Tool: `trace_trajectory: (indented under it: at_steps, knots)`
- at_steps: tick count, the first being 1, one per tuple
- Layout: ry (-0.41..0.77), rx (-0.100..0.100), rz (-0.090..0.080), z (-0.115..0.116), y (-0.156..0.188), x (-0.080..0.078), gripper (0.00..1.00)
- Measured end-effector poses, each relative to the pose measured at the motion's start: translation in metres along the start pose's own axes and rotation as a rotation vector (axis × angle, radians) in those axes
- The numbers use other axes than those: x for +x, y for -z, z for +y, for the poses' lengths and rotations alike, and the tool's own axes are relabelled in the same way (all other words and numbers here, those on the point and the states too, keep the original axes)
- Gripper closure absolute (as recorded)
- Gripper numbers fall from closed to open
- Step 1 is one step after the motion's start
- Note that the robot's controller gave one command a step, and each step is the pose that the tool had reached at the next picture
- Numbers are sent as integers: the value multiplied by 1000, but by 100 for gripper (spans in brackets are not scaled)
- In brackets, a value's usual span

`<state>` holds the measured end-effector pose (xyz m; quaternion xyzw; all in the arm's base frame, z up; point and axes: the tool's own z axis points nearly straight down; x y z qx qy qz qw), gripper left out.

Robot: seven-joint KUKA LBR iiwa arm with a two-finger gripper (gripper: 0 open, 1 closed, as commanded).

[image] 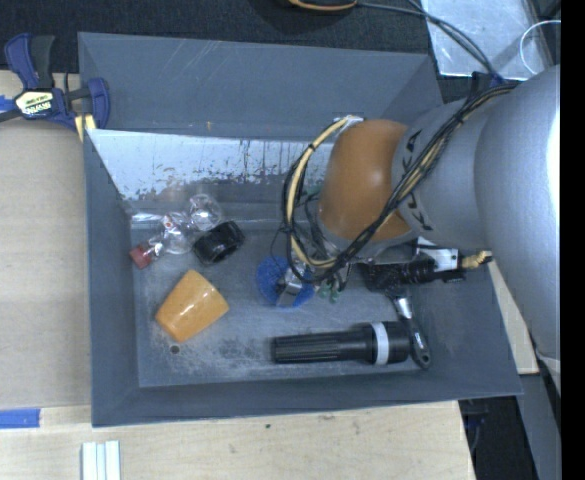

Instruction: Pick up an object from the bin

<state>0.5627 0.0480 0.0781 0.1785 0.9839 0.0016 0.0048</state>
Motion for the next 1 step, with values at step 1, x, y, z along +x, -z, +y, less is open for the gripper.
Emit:
trace_trajectory:
  at_steps: [1]
  knots:
    - [0, -1, -2, 0, 7, 0, 100]
